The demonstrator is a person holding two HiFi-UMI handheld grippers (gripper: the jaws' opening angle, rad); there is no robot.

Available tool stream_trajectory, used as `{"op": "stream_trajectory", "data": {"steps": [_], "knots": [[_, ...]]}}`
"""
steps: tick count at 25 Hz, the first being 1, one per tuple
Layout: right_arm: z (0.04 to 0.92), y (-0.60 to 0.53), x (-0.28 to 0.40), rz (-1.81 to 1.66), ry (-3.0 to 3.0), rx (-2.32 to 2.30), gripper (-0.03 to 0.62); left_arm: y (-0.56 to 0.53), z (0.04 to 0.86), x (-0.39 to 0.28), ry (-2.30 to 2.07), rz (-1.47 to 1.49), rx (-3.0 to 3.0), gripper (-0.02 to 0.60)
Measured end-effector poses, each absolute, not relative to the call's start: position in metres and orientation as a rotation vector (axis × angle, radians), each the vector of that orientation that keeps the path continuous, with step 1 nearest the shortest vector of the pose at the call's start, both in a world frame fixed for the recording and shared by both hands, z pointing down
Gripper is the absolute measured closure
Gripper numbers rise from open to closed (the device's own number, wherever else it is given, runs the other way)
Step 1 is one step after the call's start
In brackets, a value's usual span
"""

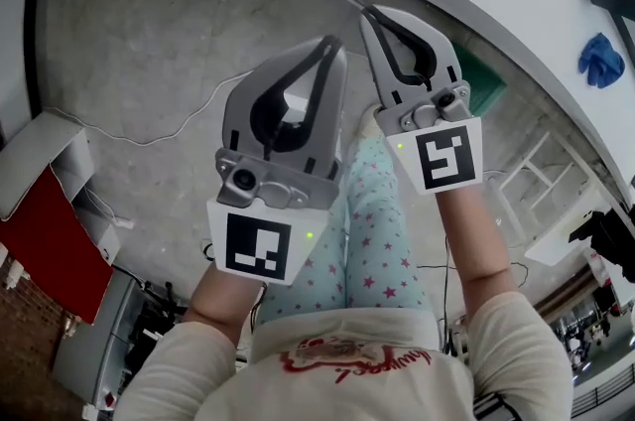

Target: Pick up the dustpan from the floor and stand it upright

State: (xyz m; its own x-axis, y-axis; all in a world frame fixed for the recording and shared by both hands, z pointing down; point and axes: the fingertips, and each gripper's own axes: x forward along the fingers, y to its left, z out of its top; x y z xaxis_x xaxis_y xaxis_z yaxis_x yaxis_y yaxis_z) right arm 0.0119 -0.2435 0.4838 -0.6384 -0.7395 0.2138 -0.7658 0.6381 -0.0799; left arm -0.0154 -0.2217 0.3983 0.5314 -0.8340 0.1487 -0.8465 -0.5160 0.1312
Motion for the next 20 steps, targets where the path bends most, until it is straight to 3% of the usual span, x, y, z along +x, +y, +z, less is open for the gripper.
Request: {"op": "stream_trajectory", "data": {"steps": [18, 20], "knots": [[0.734, -0.265, -0.053, 0.284, -2.568, 0.889, 0.564, -0.220, 0.512, -0.071, -1.519, 0.097, 2.425, 0.561], [0.769, -0.262, -0.056, 0.323, -2.544, 0.843, 0.465, -0.215, 0.521, -0.076, -1.520, 0.089, 2.412, 0.561]]}}
